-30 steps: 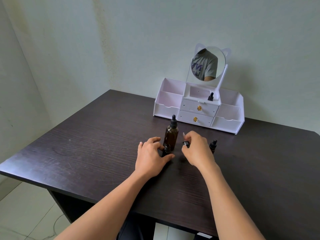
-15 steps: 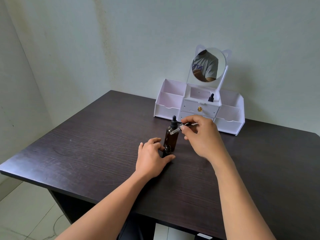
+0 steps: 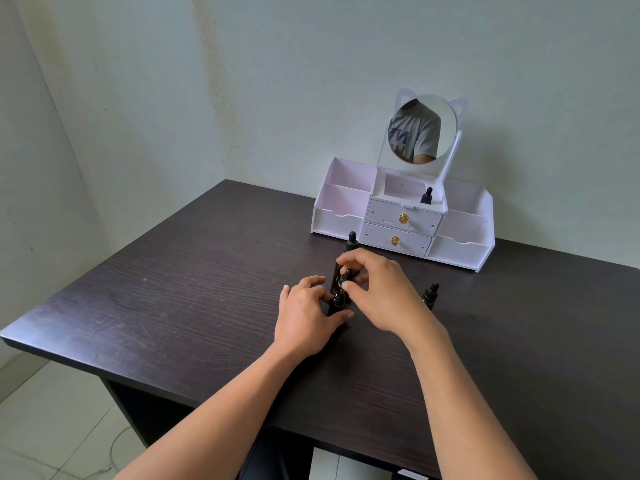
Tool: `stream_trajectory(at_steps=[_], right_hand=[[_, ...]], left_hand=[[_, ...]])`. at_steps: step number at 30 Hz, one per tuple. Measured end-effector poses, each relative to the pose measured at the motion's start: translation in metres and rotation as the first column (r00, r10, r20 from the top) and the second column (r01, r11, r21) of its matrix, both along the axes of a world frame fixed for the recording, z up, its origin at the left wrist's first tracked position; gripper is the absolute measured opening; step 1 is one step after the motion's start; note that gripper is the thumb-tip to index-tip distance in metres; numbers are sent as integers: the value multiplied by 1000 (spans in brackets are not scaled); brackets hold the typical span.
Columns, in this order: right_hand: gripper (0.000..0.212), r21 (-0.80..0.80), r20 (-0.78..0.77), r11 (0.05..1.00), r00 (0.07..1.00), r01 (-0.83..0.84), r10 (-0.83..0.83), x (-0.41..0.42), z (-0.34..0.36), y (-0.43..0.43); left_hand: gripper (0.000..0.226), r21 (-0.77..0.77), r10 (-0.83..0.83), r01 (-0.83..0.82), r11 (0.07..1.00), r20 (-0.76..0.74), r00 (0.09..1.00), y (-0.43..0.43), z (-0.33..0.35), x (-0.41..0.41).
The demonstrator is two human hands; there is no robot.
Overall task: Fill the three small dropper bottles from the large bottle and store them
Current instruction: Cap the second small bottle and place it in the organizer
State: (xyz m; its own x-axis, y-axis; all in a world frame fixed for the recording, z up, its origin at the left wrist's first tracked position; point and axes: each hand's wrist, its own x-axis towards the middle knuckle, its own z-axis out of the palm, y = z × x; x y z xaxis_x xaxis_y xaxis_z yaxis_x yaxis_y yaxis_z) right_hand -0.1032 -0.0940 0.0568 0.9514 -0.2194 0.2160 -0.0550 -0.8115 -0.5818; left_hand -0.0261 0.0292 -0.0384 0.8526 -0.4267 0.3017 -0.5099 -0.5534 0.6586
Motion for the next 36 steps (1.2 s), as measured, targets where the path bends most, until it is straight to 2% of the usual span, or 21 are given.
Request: stream_trajectory(at_steps=[6,14,18,21,23,25,31,36], right_hand=[[37,13,-68,1000,998,-14,15,4,-16,0],[32,-40,-56,997,997,59,-61,7,-19,0],[49,-157,-4,976,988,153,-155,4,-20,9],[60,-122,36,976,983,182,-179,-1,-18,9],[57,-52,31,989,990,139,-137,-1,-16,7],[51,-50,-6,993,995,102,-103,-2,-15,6],[41,-72,-23,981,983,181,-183,-3,-10,-1],[32,-33,-32,996,996,84,-85,-2,-9,2]], left_hand=[[35,16,2,-2,1000,9,1000,0,2,-1],[34,31,3,-3,1000,18,1000,0,2,-1],[35,28,-9,9,1000,21,1000,0,1,0],[44,19,-13,12,1000,13,1000,0,2,-1],[44,23,-6,5,1000,24,1000,0,3,-1],[38,21,-6,6,1000,27,1000,0,1,0],[34,-4,-13,13,1000,6,1000,1,1,0],[34,6,-2,1,1000,8,1000,1,2,-1]])
